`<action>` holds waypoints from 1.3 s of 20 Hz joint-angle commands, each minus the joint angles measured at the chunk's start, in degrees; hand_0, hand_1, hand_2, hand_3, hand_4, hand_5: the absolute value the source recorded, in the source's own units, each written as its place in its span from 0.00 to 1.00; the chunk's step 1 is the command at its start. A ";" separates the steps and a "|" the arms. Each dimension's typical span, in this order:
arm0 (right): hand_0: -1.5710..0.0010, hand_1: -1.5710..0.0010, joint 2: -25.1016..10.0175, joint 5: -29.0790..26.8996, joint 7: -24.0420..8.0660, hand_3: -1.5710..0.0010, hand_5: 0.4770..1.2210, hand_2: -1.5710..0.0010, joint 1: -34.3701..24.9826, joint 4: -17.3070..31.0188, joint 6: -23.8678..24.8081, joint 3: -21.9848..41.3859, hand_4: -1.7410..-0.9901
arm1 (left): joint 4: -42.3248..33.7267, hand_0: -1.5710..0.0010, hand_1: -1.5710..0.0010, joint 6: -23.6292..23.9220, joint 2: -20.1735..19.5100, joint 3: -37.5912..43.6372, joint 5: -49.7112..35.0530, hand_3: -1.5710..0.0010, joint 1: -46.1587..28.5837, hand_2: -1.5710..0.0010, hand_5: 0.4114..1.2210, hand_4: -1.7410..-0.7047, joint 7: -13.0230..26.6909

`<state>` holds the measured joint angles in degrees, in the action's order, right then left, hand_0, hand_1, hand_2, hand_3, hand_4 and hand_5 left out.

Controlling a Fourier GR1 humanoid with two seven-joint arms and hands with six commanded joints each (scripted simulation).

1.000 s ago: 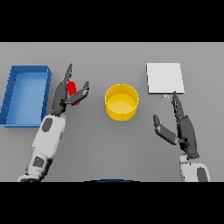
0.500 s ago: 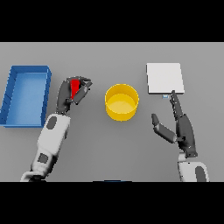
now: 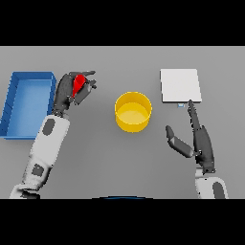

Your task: Pick up the red beaker and tilt it to pour out 1 green nut into yellow bowl. Pick up the yellow bowl and place it on the metallic measuring scale.

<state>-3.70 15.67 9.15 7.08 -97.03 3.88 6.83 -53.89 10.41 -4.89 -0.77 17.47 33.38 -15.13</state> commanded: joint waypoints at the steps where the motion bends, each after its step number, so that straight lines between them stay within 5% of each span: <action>1: 1.00 1.00 0.00 0.16 0.28 1.00 0.24 1.00 0.09 0.36 -0.07 0.11 0.85 | -0.91 0.01 0.01 -0.21 -1.26 -2.34 2.89 0.02 1.19 0.01 0.90 0.01 2.36; 9: 1.00 1.00 -0.48 -0.02 -0.81 1.00 0.25 1.00 0.59 -1.12 -0.65 0.14 0.86 | -6.35 0.01 0.01 -4.51 -4.86 -13.91 13.85 0.01 2.90 0.01 0.90 0.00 11.31; 13: 1.00 1.00 -0.33 0.00 -0.66 1.00 0.29 1.00 -0.04 -1.72 -1.39 0.87 0.90 | -4.91 0.00 0.00 -9.15 -7.77 -21.88 23.00 0.00 9.88 0.00 0.93 0.00 16.02; 17: 1.00 1.00 0.08 0.92 -1.35 1.00 0.28 1.00 -0.22 -1.69 -0.77 1.21 0.90 | -1.89 0.00 0.00 -16.22 -9.14 -29.96 30.12 0.00 16.51 0.00 0.97 0.00 16.60; 21: 1.00 1.00 0.37 -0.27 -0.55 1.00 0.27 1.00 -0.74 -1.11 -0.92 0.61 0.90 | 2.38 0.00 0.00 -22.70 -9.34 -36.82 35.79 0.00 22.84 0.00 0.99 0.15 16.14; 26: 1.00 1.00 -0.27 -1.19 -0.69 1.00 0.28 1.00 -0.08 -0.42 -2.29 0.48 0.90 | 7.97 0.00 0.00 -26.04 -8.34 -44.12 41.69 0.00 28.55 0.00 1.00 0.05 14.20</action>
<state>-3.96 14.47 8.48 6.98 -97.45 1.60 7.31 -45.93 -15.64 -13.21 -44.88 59.17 61.93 -0.89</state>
